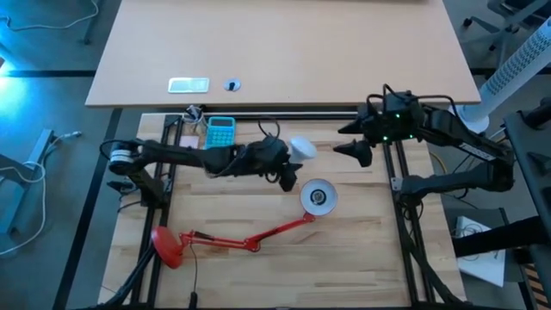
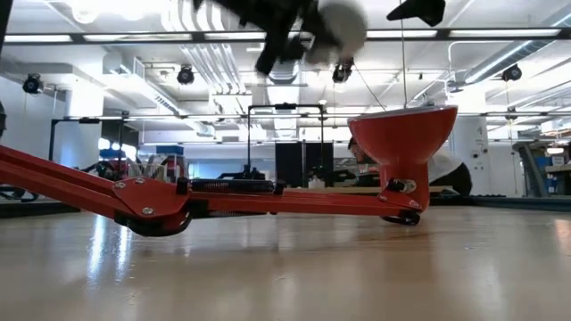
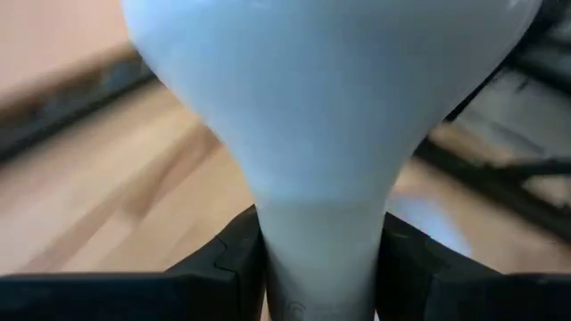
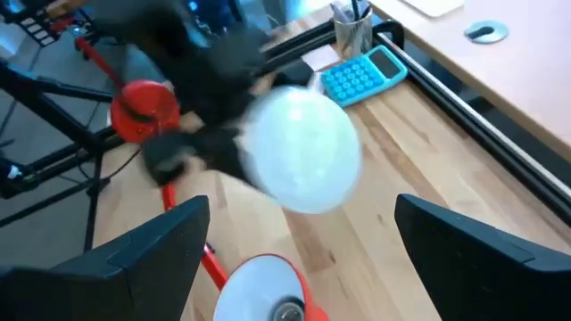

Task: Screw lightbulb
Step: Insert the light bulb into the red lamp

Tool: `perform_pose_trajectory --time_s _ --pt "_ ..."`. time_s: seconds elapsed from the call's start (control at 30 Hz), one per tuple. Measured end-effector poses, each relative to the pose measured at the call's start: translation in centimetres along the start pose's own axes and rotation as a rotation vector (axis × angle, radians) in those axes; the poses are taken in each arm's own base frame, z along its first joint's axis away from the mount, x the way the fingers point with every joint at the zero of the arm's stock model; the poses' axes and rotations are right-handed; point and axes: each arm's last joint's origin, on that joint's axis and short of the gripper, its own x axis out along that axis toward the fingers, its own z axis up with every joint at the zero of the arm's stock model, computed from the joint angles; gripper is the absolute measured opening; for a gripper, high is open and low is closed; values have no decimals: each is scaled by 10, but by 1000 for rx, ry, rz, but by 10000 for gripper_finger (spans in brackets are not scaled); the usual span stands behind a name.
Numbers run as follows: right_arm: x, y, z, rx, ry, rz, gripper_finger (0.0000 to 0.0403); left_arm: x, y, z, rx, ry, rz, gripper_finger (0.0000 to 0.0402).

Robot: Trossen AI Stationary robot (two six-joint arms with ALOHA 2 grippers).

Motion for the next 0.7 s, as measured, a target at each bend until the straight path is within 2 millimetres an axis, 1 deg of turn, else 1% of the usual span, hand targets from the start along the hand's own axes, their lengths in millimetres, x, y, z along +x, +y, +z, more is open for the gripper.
perform_pose_trajectory --time_s 0.03,0.07,0.13,0.23,0.33,0.47,0.53,0.63,0.7 --pt "-1 1 0 6 1 11 353 -3 -11 6 7 -45 0 139" --pt "-2 2 1 19 -11 37 353 -4 -22 7 16 -72 5 139" --pt "-4 6 6 52 -58 106 353 -2 -43 3 31 -123 25 139" --pt "-12 15 15 60 -142 198 353 5 -71 -15 38 -180 51 139" --pt "-12 23 13 6 -122 232 353 11 -92 -27 5 -247 51 139" --pt "-4 45 10 -49 -121 243 346 32 -106 -53 29 -253 52 139" --pt "3 56 6 -74 -109 223 339 43 -108 -65 72 -238 65 139" --pt "16 67 -2 -103 -60 195 330 51 -110 -74 82 -267 52 139" --pt "23 72 -8 -138 -25 177 326 55 -107 -84 116 -282 50 139"
